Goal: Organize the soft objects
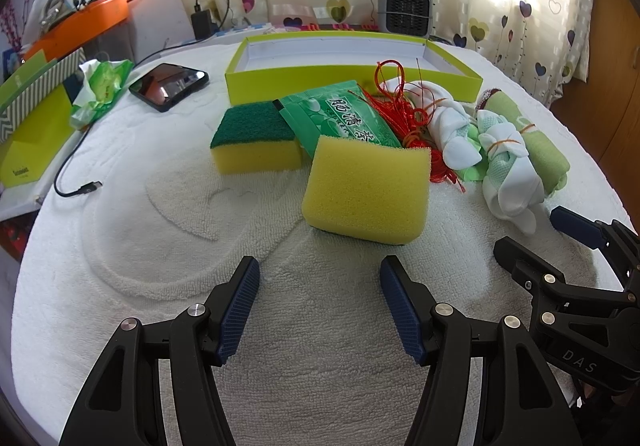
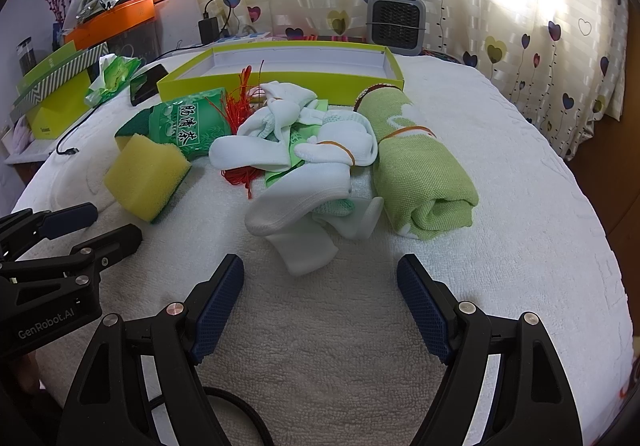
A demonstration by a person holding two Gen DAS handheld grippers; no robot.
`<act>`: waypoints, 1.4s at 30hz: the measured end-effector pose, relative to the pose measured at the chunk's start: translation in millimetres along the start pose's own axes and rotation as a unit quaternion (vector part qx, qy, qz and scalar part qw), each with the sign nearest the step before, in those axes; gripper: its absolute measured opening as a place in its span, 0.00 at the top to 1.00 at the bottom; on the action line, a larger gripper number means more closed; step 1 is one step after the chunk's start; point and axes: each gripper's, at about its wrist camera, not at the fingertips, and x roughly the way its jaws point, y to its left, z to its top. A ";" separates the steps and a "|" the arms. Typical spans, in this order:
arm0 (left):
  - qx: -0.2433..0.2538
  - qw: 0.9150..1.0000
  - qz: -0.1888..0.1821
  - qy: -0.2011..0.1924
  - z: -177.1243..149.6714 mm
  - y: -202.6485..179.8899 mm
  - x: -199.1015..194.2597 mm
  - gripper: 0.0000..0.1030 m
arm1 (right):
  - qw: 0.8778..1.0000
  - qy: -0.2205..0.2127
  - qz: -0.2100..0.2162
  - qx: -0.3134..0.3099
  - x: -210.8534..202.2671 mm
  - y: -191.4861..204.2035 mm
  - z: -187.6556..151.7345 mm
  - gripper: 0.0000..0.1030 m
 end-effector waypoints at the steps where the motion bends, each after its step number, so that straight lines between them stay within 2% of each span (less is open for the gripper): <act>1: 0.000 1.000 0.000 0.000 0.0 -0.1 0.0 0.40 | 1.000 0.000 0.000 0.000 0.0 0.0 0.0 0.23; 31: 0.001 1.000 0.000 0.000 0.0 -0.1 0.0 0.40 | 1.000 0.000 0.000 0.000 -0.5 -0.3 0.4 0.23; 42: 0.011 1.000 -0.025 0.009 4.9 4.7 -2.0 0.40 | 1.000 -0.002 0.017 -0.001 -4.0 -2.6 -1.4 0.23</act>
